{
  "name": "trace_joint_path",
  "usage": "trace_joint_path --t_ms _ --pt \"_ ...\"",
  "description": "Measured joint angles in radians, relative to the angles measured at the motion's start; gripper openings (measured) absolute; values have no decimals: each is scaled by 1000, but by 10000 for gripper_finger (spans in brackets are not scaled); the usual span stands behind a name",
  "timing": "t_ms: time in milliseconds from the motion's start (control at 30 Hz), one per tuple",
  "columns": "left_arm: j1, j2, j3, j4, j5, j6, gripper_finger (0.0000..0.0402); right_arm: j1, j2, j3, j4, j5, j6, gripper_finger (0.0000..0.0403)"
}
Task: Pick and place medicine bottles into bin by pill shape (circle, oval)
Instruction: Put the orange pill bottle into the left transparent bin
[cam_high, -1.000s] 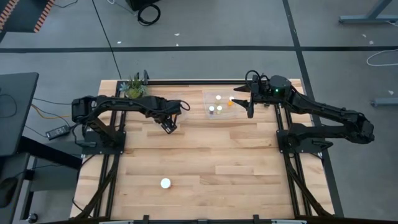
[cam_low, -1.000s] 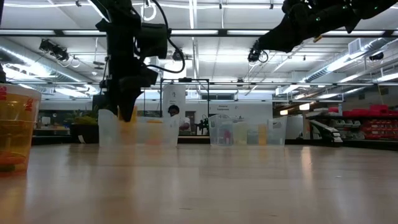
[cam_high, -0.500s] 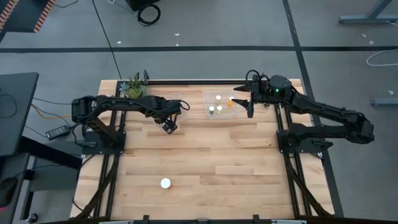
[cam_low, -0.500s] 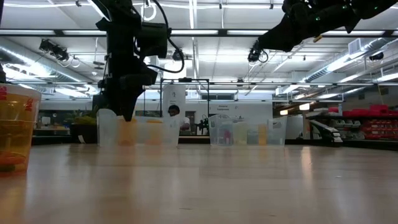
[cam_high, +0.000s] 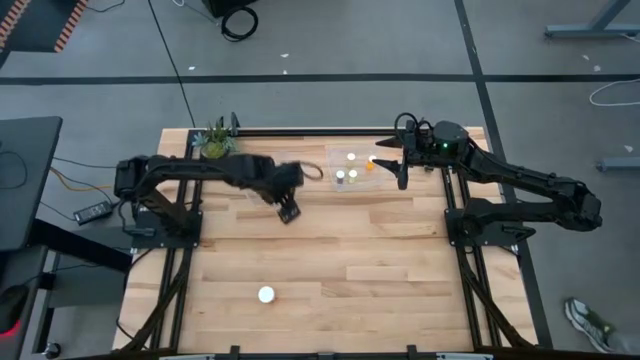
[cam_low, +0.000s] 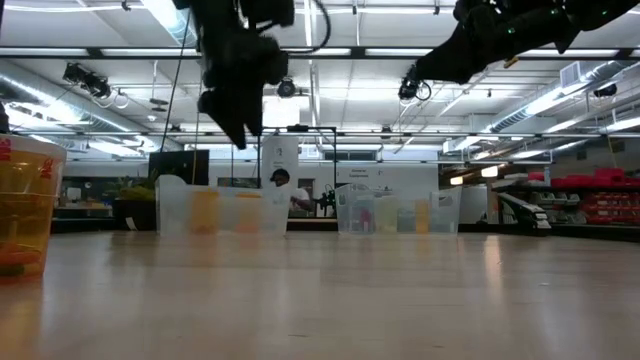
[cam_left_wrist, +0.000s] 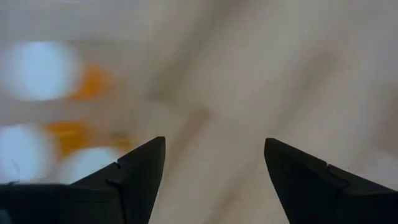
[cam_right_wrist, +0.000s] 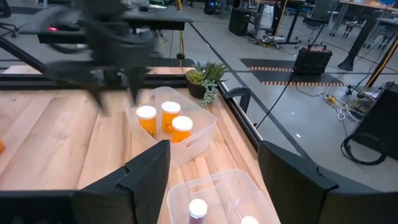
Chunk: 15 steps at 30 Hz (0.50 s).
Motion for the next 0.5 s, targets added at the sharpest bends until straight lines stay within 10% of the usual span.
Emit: trace_joint_path --t_ms 500 --pt "-486 36 -2 -271 54 -606 258 3 0 0 -35 0 1 251"
